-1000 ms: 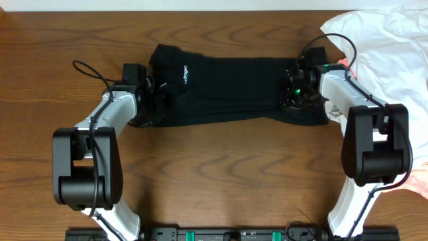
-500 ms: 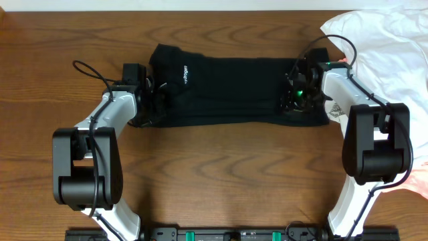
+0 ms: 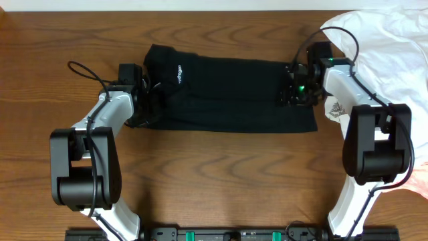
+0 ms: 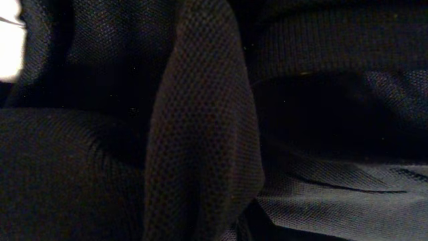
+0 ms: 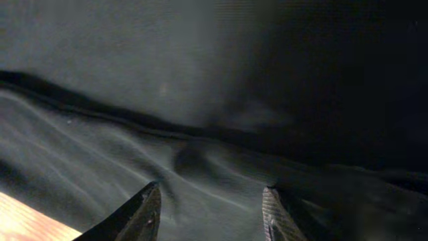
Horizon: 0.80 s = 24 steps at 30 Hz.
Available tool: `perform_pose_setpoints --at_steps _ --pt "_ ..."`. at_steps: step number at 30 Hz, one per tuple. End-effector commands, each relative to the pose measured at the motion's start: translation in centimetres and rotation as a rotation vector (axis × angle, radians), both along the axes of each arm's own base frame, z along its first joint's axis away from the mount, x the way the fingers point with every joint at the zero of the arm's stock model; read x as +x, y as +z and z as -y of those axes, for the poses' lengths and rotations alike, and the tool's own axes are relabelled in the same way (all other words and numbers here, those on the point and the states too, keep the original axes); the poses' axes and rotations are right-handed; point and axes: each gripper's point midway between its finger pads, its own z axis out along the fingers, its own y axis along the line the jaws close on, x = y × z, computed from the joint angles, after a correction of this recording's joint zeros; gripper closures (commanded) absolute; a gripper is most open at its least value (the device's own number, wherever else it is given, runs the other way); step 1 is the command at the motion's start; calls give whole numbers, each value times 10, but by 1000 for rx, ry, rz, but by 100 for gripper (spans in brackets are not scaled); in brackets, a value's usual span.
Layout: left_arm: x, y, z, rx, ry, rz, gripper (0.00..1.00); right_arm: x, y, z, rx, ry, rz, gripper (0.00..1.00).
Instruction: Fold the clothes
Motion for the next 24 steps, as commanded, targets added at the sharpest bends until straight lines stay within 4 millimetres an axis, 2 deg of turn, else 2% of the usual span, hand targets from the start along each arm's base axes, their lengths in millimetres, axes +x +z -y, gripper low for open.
perform_pose_setpoints --at_steps 1,5,8,11,17,24 --pt "-42 -42 -28 113 34 -171 83 5 12 -11 -9 62 55 52" --pt "-43 -42 -28 113 33 -179 83 7 8 0 -78 20 46 53" --pt "-48 -42 -28 112 32 -197 83 7 8 1 -83 21 46 53" --pt "-57 -42 -28 111 30 -235 83 -1 6 3 -95 27 15 52" --pt "-82 -40 -22 82 24 -336 79 -30 -15 13 -143 26 -74 48" --pt "-103 -36 -21 80 19 -425 78 -78 -44 18 -155 34 -206 51"
